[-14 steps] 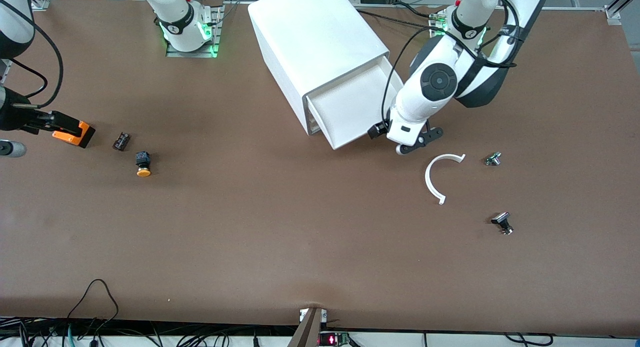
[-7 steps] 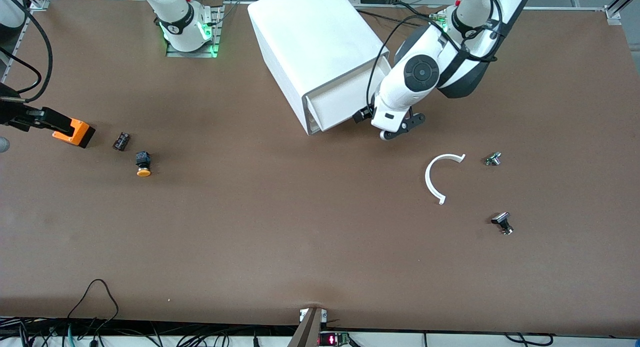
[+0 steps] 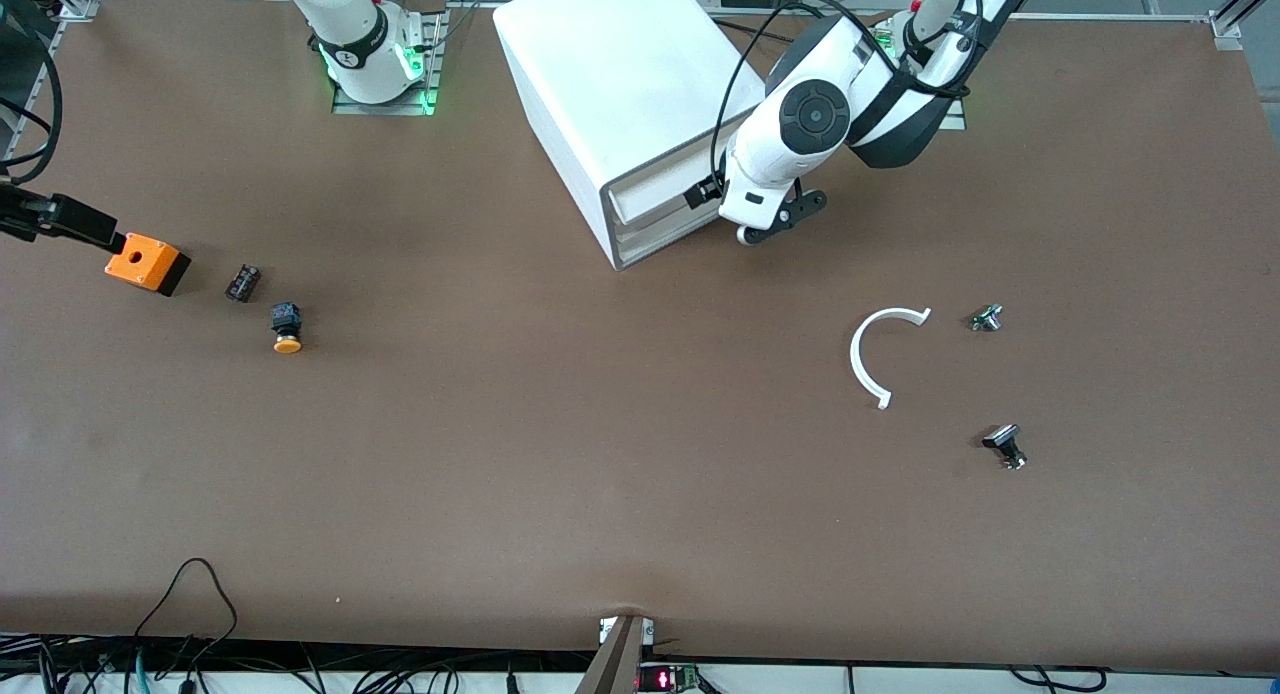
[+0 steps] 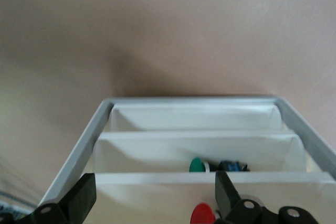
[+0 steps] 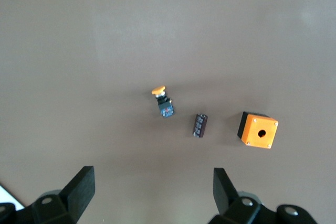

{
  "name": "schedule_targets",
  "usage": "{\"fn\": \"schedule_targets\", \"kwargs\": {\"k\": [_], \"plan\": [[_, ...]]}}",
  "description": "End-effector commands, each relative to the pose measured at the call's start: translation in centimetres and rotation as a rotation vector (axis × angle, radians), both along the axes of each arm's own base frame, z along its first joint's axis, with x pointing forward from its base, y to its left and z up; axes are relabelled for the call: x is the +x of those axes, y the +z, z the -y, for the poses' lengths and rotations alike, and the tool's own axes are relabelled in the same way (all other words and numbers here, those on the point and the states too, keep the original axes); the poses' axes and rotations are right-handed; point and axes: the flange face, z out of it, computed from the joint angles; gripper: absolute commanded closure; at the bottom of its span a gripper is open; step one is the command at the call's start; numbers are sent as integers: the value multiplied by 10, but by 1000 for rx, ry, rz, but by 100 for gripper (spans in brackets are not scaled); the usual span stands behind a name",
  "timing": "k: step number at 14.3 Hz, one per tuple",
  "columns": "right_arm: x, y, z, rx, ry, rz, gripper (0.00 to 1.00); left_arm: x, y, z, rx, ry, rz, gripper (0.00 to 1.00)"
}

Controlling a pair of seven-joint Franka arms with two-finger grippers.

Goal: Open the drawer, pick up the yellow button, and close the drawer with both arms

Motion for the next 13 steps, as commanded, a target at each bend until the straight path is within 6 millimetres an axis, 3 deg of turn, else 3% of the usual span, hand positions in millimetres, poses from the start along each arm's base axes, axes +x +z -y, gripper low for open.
{"fn": "schedule_targets", "kwargs": {"k": [1,3,6,9,11,13], "plan": [[-27,5,-5,24,46,-10,0,-26,10,8,-4,-14,-52,0],[-26,0,-11,25,61,-3,0,-35,4,10,-1,-32,-65,0],[-55,2,-11,35,51,52,0,-41,-1,11,-35,-127,-56,0],[-54,2,-16,29,60,36,0,-40,-6,5,-53,-170,-56,0],[-52,1,-16,30,60,42,0,-27,-6,-6,-51,-150,-45,0],[-50,-1,-20,32,66,43,0,1,-6,-32,-83,-132,-12,0]]}}
